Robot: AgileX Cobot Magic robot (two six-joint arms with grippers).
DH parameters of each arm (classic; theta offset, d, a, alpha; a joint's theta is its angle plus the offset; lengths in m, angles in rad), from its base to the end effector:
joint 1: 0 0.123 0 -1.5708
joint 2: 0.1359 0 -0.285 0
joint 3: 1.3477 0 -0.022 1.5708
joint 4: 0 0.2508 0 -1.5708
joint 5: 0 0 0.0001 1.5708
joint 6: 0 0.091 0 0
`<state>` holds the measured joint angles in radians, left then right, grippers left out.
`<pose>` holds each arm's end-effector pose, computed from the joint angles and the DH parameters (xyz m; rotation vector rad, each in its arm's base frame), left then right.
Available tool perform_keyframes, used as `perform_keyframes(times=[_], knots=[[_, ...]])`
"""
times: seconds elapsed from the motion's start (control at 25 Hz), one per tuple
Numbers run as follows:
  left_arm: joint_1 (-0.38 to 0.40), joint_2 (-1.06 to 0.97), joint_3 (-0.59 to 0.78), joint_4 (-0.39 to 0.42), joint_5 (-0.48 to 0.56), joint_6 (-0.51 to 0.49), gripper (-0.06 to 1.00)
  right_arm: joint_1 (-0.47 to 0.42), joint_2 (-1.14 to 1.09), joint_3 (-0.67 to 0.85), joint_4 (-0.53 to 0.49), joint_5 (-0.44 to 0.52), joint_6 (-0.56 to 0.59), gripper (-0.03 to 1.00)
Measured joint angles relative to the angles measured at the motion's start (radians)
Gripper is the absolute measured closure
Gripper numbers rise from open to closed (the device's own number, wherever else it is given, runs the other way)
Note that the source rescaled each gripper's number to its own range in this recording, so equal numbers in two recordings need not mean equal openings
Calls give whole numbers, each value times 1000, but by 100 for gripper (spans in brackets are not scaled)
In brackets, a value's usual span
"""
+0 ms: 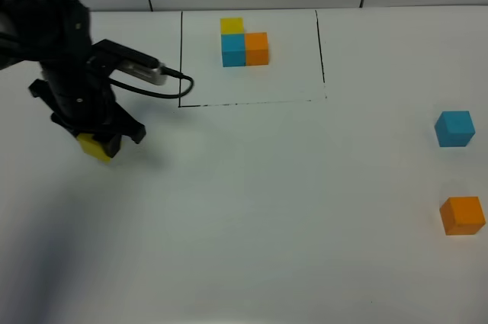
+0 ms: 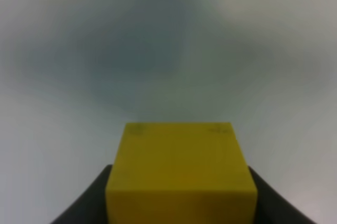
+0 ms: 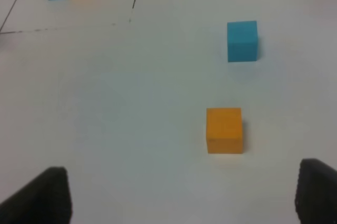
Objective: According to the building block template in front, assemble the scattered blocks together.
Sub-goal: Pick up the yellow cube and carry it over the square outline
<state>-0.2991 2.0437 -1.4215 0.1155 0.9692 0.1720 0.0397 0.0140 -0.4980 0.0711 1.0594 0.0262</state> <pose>0.3811 -0.1085 0.1575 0.8079 2.9574 0.1426 -0.0027 0.0055 0.2771 -0.0165 2.0592 0.1261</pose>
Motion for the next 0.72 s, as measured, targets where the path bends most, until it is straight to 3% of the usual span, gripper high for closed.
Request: perform_keyframes(times=[0.36, 0.52, 0.72], knots=[[-207, 264, -424, 42, 200, 277, 93, 0, 0, 0, 0, 0, 0, 23], [-253, 343, -564, 39, 222, 409, 93, 0, 0, 0, 0, 0, 0, 23], [-268, 381, -636, 13, 217, 556, 93, 0, 0, 0, 0, 0, 0, 23]])
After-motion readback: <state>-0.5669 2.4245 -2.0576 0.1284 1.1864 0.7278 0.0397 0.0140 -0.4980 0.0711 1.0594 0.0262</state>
